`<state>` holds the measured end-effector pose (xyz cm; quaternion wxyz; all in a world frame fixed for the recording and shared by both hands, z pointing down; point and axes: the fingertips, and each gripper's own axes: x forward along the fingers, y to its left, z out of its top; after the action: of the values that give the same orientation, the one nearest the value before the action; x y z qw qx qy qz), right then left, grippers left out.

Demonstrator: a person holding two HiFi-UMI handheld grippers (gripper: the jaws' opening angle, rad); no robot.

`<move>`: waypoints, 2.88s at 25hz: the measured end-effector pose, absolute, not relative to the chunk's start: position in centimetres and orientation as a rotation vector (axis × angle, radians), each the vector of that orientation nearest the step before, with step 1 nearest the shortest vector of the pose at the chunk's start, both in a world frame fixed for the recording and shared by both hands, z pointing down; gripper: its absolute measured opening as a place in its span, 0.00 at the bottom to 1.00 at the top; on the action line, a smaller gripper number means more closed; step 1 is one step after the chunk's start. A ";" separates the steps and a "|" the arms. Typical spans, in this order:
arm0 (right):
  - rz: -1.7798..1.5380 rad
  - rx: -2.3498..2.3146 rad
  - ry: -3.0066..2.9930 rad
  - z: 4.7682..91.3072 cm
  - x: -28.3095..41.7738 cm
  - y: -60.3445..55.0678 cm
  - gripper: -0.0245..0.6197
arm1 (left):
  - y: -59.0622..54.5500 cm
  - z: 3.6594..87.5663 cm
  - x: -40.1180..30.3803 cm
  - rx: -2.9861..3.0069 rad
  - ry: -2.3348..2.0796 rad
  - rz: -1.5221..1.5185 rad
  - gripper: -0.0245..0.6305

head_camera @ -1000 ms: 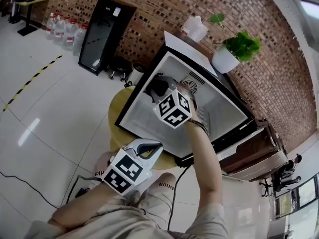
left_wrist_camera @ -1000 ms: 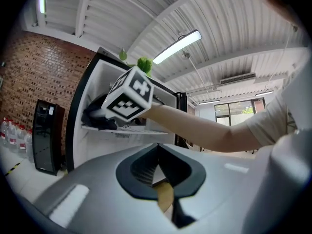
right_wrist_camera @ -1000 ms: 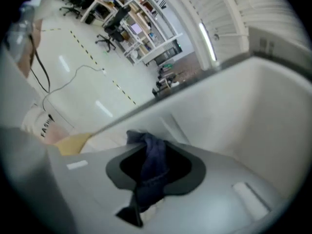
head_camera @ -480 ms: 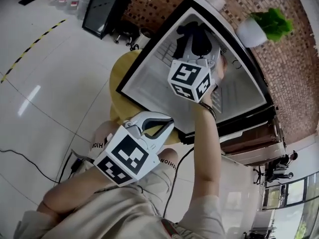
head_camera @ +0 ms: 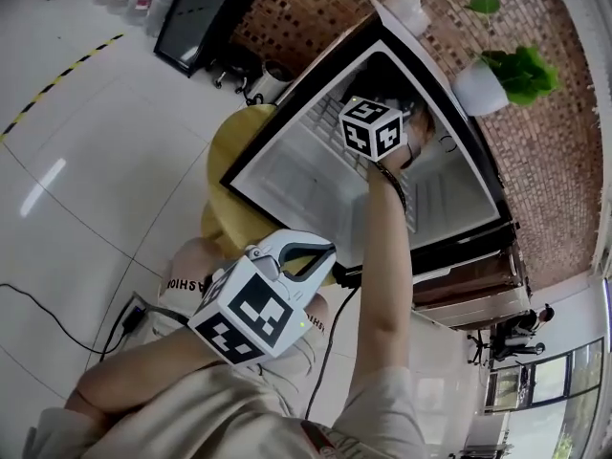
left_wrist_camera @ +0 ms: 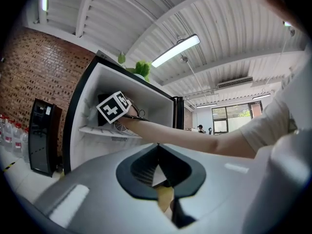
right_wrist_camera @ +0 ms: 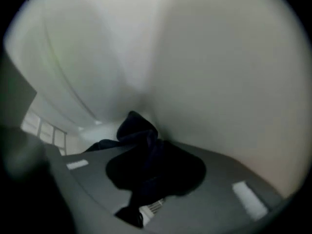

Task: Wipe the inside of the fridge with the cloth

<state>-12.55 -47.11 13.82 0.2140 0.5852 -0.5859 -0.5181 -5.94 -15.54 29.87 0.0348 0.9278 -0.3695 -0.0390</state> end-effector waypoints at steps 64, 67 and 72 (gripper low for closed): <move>-0.648 1.651 -2.989 12.1 -13.1 -37.5 0.16 | -15.5 29.4 -6.4 2.825 -1.014 -0.239 0.04; -0.689 1.780 -2.950 11.9 -8.1 -35.6 0.16 | -15.4 29.2 -6.1 2.831 -1.008 -0.245 0.04; -0.648 2.009 -2.852 12.0 -1.0 -34.1 0.16 | -15.3 29.1 -6.0 2.836 -1.003 -0.240 0.04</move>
<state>-1.03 -34.12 11.95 -0.2020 0.5545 -0.7872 -0.1790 -6.02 -15.27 29.13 0.0619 0.9380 -0.3316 -0.0795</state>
